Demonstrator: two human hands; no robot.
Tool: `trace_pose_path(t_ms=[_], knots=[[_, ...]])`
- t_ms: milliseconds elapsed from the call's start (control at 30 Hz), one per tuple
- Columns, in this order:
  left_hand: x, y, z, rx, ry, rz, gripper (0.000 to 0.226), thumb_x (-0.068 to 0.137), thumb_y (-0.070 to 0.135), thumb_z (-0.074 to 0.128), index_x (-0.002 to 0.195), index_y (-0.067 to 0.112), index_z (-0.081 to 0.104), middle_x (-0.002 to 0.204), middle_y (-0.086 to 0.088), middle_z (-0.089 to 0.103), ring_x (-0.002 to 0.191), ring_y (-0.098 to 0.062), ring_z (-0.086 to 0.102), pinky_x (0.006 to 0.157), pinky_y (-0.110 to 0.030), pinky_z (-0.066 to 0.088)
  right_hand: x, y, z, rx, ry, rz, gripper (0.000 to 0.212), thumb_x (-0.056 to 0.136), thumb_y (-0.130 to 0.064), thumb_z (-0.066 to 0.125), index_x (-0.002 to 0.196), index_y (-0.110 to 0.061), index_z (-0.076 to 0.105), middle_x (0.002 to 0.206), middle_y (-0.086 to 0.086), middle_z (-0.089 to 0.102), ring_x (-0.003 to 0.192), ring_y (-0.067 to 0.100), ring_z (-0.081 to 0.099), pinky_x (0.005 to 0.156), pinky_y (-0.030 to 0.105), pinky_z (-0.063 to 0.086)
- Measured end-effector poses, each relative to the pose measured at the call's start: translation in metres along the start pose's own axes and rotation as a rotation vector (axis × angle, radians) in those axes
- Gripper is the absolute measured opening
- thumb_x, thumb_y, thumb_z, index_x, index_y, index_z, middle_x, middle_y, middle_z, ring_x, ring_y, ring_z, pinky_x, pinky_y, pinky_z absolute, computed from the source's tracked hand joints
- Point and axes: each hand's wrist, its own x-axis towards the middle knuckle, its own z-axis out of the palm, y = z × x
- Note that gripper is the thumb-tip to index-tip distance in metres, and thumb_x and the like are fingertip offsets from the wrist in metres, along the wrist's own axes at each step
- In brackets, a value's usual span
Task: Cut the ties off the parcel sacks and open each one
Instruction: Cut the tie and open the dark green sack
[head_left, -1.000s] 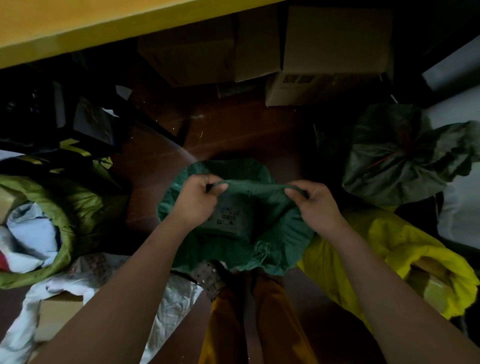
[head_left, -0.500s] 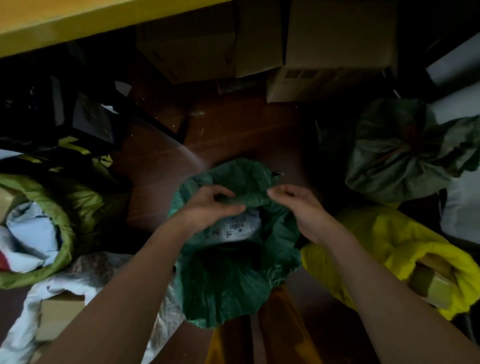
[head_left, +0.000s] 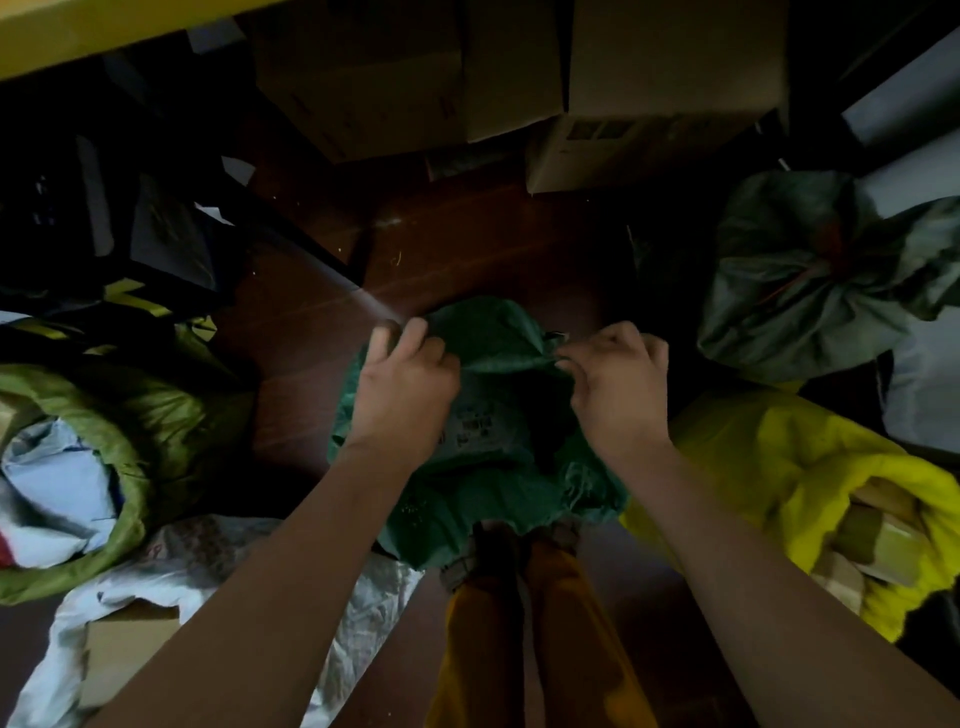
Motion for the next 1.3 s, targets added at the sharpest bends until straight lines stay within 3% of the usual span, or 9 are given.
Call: trace_pose_path(t_ms=[100, 233, 367, 500, 633, 767, 967, 1133, 1300], knots=[[0.003, -0.005, 0.004, -0.217, -0.051, -0.121, 0.019, 0.069, 0.002, 0.072, 0.084, 0.013, 0.071, 0.080, -0.006, 0.067, 0.090, -0.028, 0.056, 0.081, -0.036, 0.037, 0.000, -0.005, 0.007, 0.354, -0.084, 0.146, 0.017, 0.095, -0.004, 0.058, 0.106, -0.009, 0.070, 0.094, 0.010, 0.069, 0.087, 0.025, 0.061, 0.079, 0.040, 0.051], [0.006, -0.019, 0.013, -1.073, -0.268, -0.474, 0.019, 0.093, -0.001, 0.052, 0.095, 0.015, 0.062, 0.087, -0.010, 0.065, 0.076, -0.019, 0.057, 0.063, -0.021, 0.045, 0.001, -0.002, 0.015, 0.905, -0.243, 0.501, 0.022, 0.100, -0.007, 0.048, 0.091, -0.026, 0.056, 0.111, -0.003, 0.055, 0.112, 0.019, 0.051, 0.087, 0.028, 0.040], [0.006, -0.021, 0.025, -1.335, -0.385, -0.697, 0.031, 0.098, 0.008, 0.046, 0.081, 0.027, 0.062, 0.087, -0.007, 0.064, 0.072, -0.022, 0.056, 0.059, -0.024, 0.047, -0.005, 0.006, 0.029, 1.171, -0.359, 0.620, 0.031, 0.104, -0.012, 0.040, 0.082, -0.027, 0.056, 0.139, 0.009, 0.046, 0.137, 0.031, 0.034, 0.113, 0.047, 0.029], [0.010, -0.018, 0.028, -1.653, -0.532, -0.819, 0.028, 0.092, 0.017, 0.056, 0.070, 0.027, 0.069, 0.085, -0.005, 0.069, 0.083, -0.026, 0.064, 0.071, -0.034, 0.053, -0.005, 0.009, 0.028, 1.352, -0.493, 0.527, 0.017, 0.083, -0.038, 0.070, 0.090, -0.029, 0.058, 0.121, -0.003, 0.054, 0.125, 0.023, 0.044, 0.106, 0.041, 0.039], [0.007, -0.021, 0.040, -1.304, -0.524, -0.444, 0.022, 0.082, 0.013, 0.073, 0.094, 0.025, 0.059, 0.100, 0.008, 0.062, 0.090, -0.006, 0.062, 0.073, -0.023, 0.055, -0.001, 0.010, 0.033, 0.914, -0.495, 0.317, 0.030, 0.078, -0.024, 0.078, 0.090, -0.037, 0.054, 0.128, -0.008, 0.051, 0.125, 0.010, 0.045, 0.100, 0.030, 0.040], [0.003, -0.022, 0.053, -1.047, -0.156, -0.352, 0.028, 0.077, -0.005, 0.071, 0.087, 0.019, 0.059, 0.093, 0.016, 0.046, 0.087, 0.006, 0.045, 0.072, 0.000, 0.037, 0.001, 0.018, 0.033, 0.757, -0.332, 0.220, 0.015, 0.086, -0.024, 0.071, 0.086, -0.032, 0.058, 0.104, -0.009, 0.056, 0.101, 0.006, 0.054, 0.085, 0.013, 0.038], [-0.013, -0.031, 0.071, -0.656, 0.073, -0.221, 0.024, 0.070, 0.018, 0.083, 0.092, 0.012, 0.075, 0.092, 0.000, 0.063, 0.094, -0.024, 0.048, 0.083, -0.041, 0.043, -0.001, 0.028, 0.036, 0.705, -0.199, 0.145, 0.008, 0.088, -0.017, 0.068, 0.094, -0.013, 0.071, 0.101, 0.005, 0.065, 0.103, 0.022, 0.056, 0.091, 0.021, 0.042], [-0.018, -0.023, 0.072, -0.925, 0.049, -0.473, 0.012, 0.079, 0.010, 0.076, 0.088, 0.017, 0.073, 0.089, 0.001, 0.070, 0.073, 0.003, 0.057, 0.068, -0.004, 0.044, -0.007, 0.027, 0.042, 0.908, -0.132, 0.311, 0.014, 0.097, -0.010, 0.056, 0.095, -0.021, 0.065, 0.090, -0.002, 0.063, 0.079, -0.001, 0.059, 0.079, 0.019, 0.049], [-0.013, -0.010, 0.068, -1.393, -0.109, -0.689, 0.029, 0.094, -0.005, 0.050, 0.077, 0.019, 0.051, 0.072, -0.001, 0.054, 0.066, -0.014, 0.050, 0.055, -0.021, 0.042, -0.009, 0.029, 0.055, 1.129, -0.231, 0.509, 0.029, 0.103, -0.010, 0.041, 0.083, -0.024, 0.057, 0.108, 0.002, 0.056, 0.108, 0.017, 0.052, 0.095, 0.038, 0.042]])
